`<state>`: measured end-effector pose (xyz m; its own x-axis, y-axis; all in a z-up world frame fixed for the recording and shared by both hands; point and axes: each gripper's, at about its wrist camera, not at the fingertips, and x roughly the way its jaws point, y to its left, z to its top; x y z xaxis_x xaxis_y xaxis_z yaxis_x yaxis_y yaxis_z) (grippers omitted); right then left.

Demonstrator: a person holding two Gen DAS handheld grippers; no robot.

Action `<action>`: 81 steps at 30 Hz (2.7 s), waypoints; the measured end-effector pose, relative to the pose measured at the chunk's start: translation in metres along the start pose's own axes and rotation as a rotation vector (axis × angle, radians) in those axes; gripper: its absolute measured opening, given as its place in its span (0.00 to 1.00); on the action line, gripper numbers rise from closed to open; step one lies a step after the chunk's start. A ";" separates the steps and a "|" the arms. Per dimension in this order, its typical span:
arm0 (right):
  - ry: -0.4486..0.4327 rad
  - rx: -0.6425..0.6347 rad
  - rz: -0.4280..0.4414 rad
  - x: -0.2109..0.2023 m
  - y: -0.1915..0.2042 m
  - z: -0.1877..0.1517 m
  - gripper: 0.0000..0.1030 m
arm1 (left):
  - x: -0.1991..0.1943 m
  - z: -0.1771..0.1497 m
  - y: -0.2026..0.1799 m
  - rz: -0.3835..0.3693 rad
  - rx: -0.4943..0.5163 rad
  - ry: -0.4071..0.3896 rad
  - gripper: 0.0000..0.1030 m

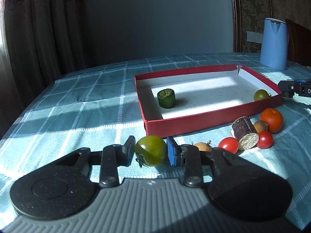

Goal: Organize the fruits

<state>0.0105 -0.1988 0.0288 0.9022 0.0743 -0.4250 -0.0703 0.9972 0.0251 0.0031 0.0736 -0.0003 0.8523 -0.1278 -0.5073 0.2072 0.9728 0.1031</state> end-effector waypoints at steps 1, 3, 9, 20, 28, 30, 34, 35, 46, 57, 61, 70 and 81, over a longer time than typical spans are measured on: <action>-0.002 0.000 -0.004 0.003 0.000 0.004 0.33 | 0.000 0.001 0.000 0.004 -0.002 -0.009 0.31; -0.004 -0.006 -0.006 0.009 0.002 0.010 0.33 | -0.001 0.005 0.000 0.008 -0.009 -0.027 0.31; 0.031 -0.027 -0.034 0.038 0.004 0.022 0.33 | 0.013 0.027 -0.010 -0.007 -0.020 -0.040 0.31; 0.103 -0.043 -0.066 0.091 0.003 0.036 0.33 | 0.063 0.061 -0.039 0.009 -0.009 0.008 0.31; 0.112 0.003 -0.056 0.098 -0.006 0.038 0.33 | 0.037 0.053 -0.022 -0.060 -0.064 -0.027 0.51; 0.124 0.011 -0.036 0.100 -0.008 0.039 0.39 | 0.029 0.049 -0.018 -0.070 -0.076 -0.033 0.55; 0.092 0.006 -0.044 0.094 -0.006 0.039 0.56 | 0.018 0.036 -0.012 -0.057 -0.098 -0.005 0.56; 0.080 0.011 -0.051 0.092 -0.006 0.039 0.64 | 0.018 0.031 -0.009 -0.049 -0.103 0.015 0.56; 0.015 0.142 -0.077 0.069 -0.031 0.040 0.72 | 0.023 0.022 0.003 -0.061 -0.233 0.090 0.57; 0.025 0.140 -0.057 0.066 -0.029 0.037 0.73 | 0.021 0.027 0.015 0.013 -0.374 0.136 0.61; 0.030 0.128 -0.052 0.066 -0.026 0.037 0.73 | 0.027 0.026 0.016 -0.036 -0.403 0.170 0.62; 0.023 0.117 -0.049 0.064 -0.025 0.037 0.73 | 0.030 0.027 -0.004 -0.031 -0.343 0.190 0.62; 0.009 0.112 -0.056 0.061 -0.024 0.037 0.73 | 0.028 0.027 -0.022 0.047 -0.258 0.182 0.31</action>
<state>0.0831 -0.2182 0.0361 0.8993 0.0192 -0.4369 0.0281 0.9944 0.1015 0.0348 0.0431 0.0063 0.7536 -0.0675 -0.6539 0.0214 0.9967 -0.0782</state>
